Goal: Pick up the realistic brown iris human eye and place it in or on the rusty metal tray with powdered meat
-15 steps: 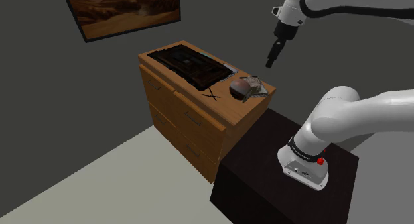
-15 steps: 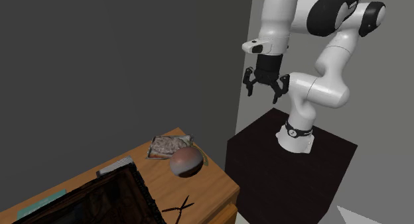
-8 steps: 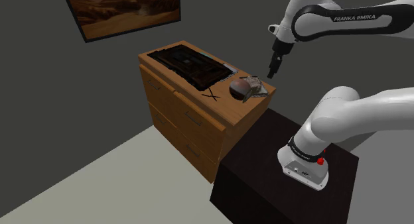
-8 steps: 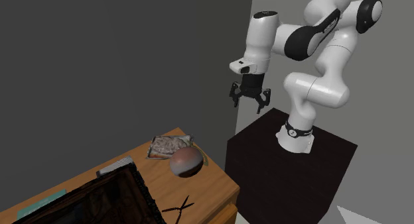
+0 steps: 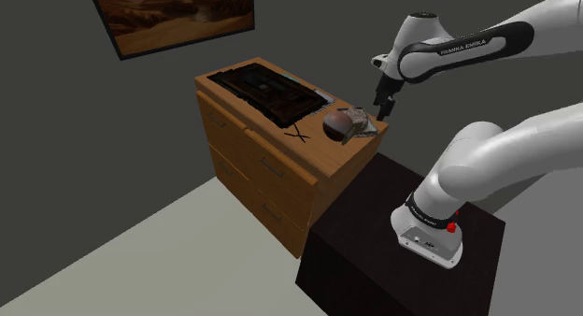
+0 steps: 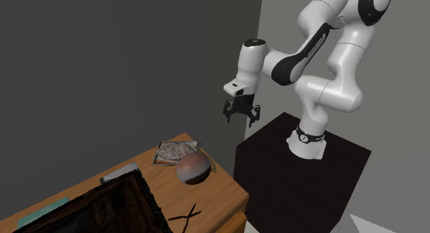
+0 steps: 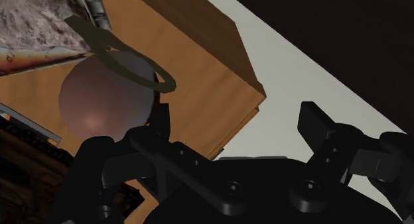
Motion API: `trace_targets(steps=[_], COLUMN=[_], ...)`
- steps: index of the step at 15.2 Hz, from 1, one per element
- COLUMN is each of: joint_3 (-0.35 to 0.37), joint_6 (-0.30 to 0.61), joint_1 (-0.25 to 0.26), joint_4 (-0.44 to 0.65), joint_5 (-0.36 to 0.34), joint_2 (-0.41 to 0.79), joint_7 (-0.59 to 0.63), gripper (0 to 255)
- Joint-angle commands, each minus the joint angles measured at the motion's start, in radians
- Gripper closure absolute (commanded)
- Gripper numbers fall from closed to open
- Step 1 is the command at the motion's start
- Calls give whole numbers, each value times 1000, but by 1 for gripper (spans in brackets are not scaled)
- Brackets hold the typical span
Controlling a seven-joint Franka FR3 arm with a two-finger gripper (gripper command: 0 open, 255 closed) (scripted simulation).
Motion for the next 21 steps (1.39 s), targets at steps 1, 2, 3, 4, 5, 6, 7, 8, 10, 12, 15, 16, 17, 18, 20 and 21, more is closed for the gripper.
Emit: trace_targets(steps=[1, 2, 3, 4, 5, 6, 7, 8, 10, 12, 15, 16, 17, 18, 20, 21], joint_3=[-65, -99, -134, -171, -211, -253, -299, -349, -462, -388, -92, -26, 33, 85, 148, 165], joint_6=[98, 144, 191, 239, 287, 336, 385, 434, 528, 572, 605, 615, 626, 636, 653, 660], joint_1=[19, 35, 54, 77, 105, 138, 179, 230, 369, 363, 92, 30, -28, -80, -140, -156], joint_4=[2, 9, 18, 28, 40, 52, 66, 81, 112, 167, 271, 307, 343, 380, 424, 433], joint_5=[-31, -40, -43, -40, -29, -8, 28, 84, 323, 783, 1041, 1093, 1132, 1163, 1202, 1217], joint_2=[81, 126, 173, 223, 274, 328, 386, 447, 595, 783, 930, 971, 1010, 1048, 1097, 1112], joint_7=[-76, -114, -154, -198, -245, -298, -360, -435, -675, -1075, -1363, -1435, -1497, -1552, -1613, -1625], gripper=[0, 0, 0, 0, 0, 0, 0, 0, 0, 0, 0, 0, 0, 0, 0, 0])
